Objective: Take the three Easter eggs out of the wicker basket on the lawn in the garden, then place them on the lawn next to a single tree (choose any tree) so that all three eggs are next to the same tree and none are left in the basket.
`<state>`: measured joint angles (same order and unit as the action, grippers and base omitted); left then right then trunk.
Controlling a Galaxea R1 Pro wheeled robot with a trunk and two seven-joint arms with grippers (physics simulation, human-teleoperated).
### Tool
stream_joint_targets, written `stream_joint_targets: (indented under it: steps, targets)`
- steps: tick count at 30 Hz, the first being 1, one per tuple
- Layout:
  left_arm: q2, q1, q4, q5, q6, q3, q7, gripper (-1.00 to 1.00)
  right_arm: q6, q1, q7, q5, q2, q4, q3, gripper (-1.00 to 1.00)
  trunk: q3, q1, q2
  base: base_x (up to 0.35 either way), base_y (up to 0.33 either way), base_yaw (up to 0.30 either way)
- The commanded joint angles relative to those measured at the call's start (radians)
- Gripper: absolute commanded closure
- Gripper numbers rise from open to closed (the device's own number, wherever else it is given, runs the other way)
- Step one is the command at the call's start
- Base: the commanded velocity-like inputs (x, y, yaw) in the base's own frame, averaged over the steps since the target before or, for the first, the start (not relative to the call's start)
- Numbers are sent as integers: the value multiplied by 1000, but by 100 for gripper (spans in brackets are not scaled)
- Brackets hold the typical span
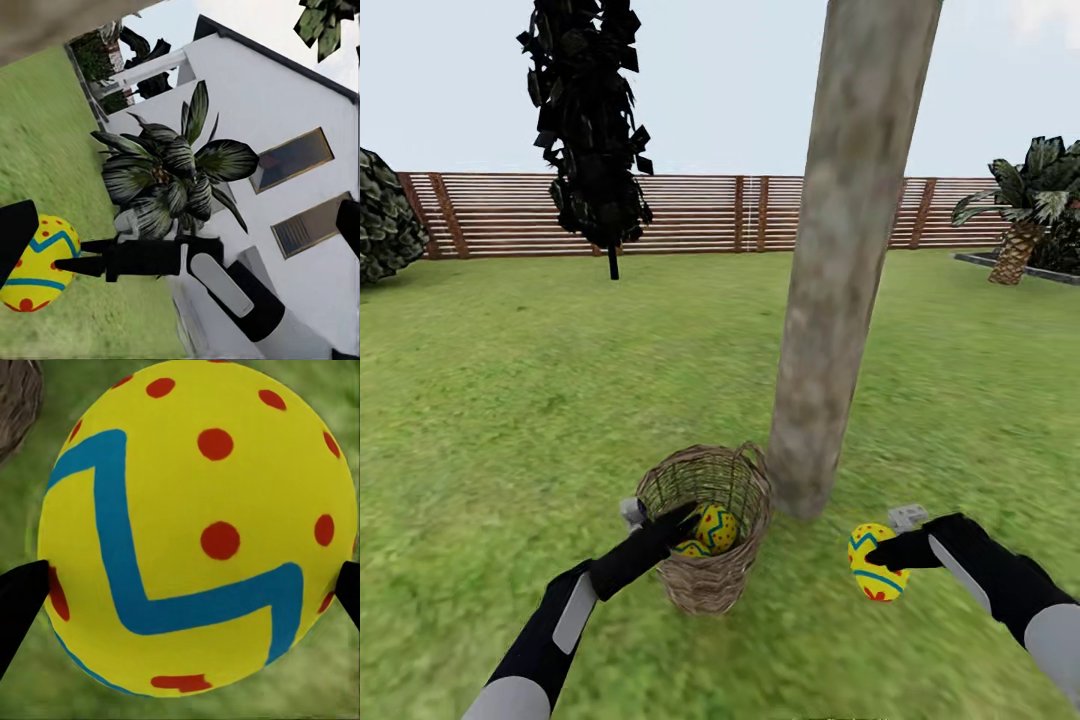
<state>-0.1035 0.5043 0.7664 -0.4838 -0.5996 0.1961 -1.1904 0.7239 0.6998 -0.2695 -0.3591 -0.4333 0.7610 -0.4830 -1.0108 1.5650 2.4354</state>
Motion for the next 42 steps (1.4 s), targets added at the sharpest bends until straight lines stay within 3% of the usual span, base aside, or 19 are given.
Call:
stream_joint_targets:
  steps: [1,4,12,16,19,22,23,25,27,29,32,37,42]
  targets:
    - [-2,0,0,1,-9,2,-3,-100,-2,1,21,7,2,-1,-3,100,0,0,0,52,-136,-276]
    - [-16,0,-3,1,-6,0,-3,-100,-31,1,91,12,6,-3,-5,100,0,0,0,77,-248,-240]
    - [-19,0,-5,1,-1,-1,0,-100,-36,1,127,14,8,-1,-5,100,0,0,0,30,-290,66]
    - [-23,0,-5,2,0,-1,1,-100,-37,1,186,14,47,-6,-4,100,0,0,0,0,-296,290]
    - [-22,0,-4,2,0,-1,1,-100,-41,1,192,13,52,-7,-10,100,0,0,0,0,-291,294]
    - [-22,0,-3,2,0,-1,2,-100,-123,1,193,9,59,-35,-15,100,0,0,0,0,-196,294]
    - [-22,0,-4,2,1,-1,2,-100,-139,1,193,11,75,-65,-18,100,0,0,0,0,-39,294]
    - [-22,0,-4,2,0,-1,-1,-100,-170,1,192,12,93,-85,-54,100,0,0,0,0,-10,294]
    - [-22,0,-4,1,-1,-1,-5,-100,-255,1,191,10,98,-117,-117,100,0,0,0,0,-2,294]
    - [-22,0,-2,1,-3,-1,-6,-100,-310,1,189,11,100,-136,-141,100,-3,4,7,0,0,294]
    - [-21,0,0,2,-4,-1,-6,-100,-317,1,189,14,125,-138,-145,100,-12,15,28,0,0,294]
    - [-21,0,1,2,-3,-1,-5,-100,-317,1,191,12,128,-139,-145,100,-28,34,63,0,0,293]
    - [-22,0,0,2,1,-1,-6,-100,-317,1,191,12,128,-139,-141,100,-32,35,65,4,-7,54]
